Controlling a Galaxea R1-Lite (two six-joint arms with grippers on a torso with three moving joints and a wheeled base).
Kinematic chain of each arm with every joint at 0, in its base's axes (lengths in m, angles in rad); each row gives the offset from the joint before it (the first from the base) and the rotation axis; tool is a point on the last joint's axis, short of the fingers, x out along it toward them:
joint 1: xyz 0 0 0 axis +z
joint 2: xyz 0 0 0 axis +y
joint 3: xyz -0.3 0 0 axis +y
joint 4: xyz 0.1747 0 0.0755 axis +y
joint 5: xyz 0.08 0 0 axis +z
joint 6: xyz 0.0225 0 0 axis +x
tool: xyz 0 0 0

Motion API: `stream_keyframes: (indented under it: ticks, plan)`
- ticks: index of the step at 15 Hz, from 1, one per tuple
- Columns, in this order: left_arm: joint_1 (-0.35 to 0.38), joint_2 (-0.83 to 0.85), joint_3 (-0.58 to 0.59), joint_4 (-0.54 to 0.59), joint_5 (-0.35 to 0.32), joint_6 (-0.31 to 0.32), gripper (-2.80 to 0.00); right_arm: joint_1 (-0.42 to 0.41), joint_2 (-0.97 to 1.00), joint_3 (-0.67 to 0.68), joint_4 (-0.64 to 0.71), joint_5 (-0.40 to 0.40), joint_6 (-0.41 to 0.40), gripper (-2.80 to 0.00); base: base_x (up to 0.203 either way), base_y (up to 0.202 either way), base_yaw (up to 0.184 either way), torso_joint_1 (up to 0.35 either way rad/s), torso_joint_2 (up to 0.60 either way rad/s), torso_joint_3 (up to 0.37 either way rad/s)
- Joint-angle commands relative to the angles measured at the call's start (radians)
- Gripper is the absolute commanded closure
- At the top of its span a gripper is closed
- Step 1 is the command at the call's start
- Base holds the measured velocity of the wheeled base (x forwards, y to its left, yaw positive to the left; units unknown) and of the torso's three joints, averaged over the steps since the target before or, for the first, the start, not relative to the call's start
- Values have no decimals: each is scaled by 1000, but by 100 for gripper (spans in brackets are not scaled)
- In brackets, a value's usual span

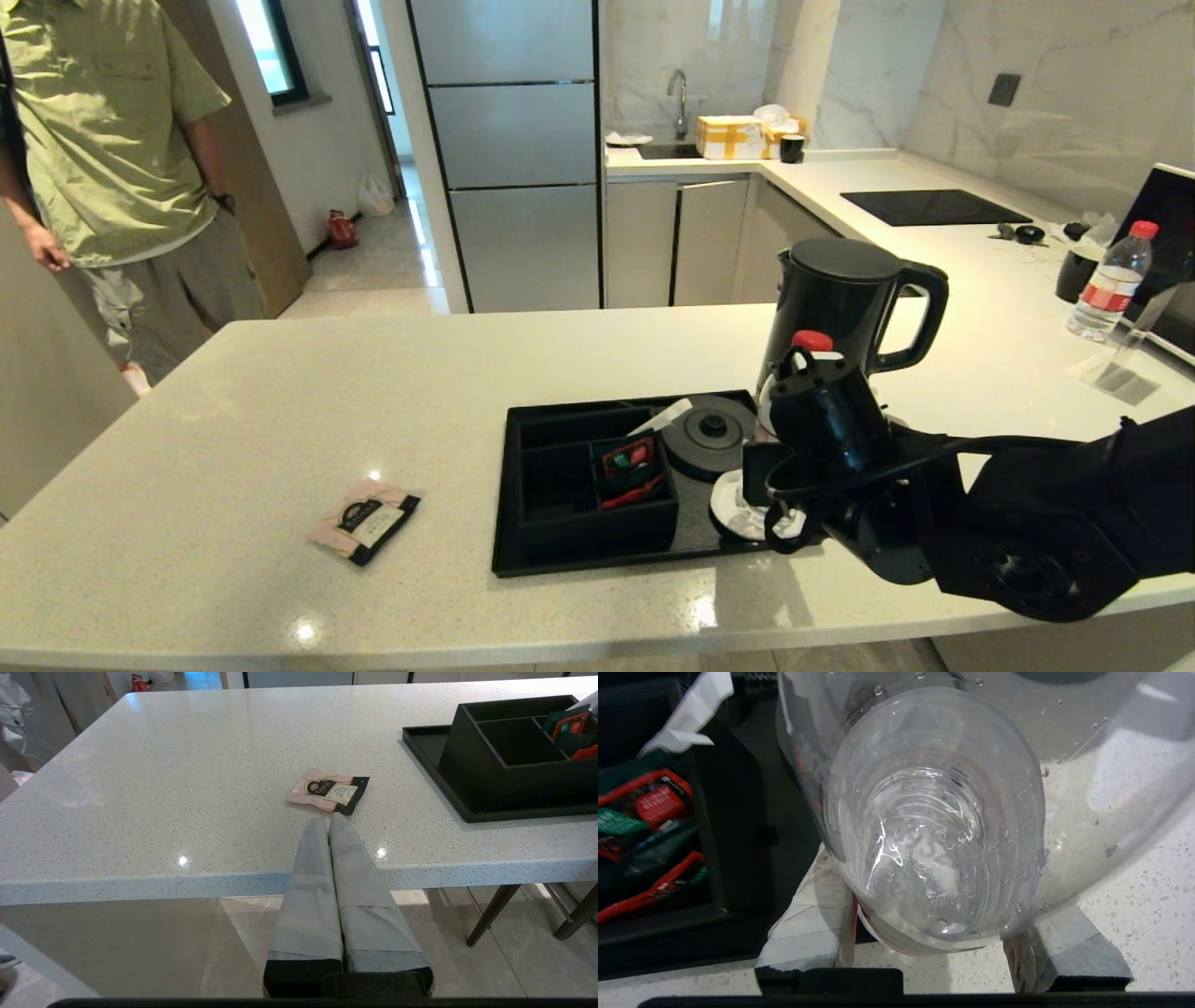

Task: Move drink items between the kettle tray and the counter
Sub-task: Return the bottled water to its original position

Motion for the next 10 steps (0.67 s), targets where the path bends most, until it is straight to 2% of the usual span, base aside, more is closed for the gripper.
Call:
stream_keyframes:
  ticks: [1,4,6,10]
  plan:
    - [0,1,0,0,0,0,0,-1,20,-5,-2,-6,4,0,0,0,0,0,0,0]
    - [0,1,0,0,0,0,0,-4,72,-13,-22,-15,7,0,0,0,0,0,0,0]
    - [0,1,0,0,0,0,0,-10,102,-9,-90,-25,-4,0,0,0,0,0,0,0]
    - [0,1,0,0,0,0,0,-15,114,-15,-91,-28,-6,0,0,0,0,0,0,0]
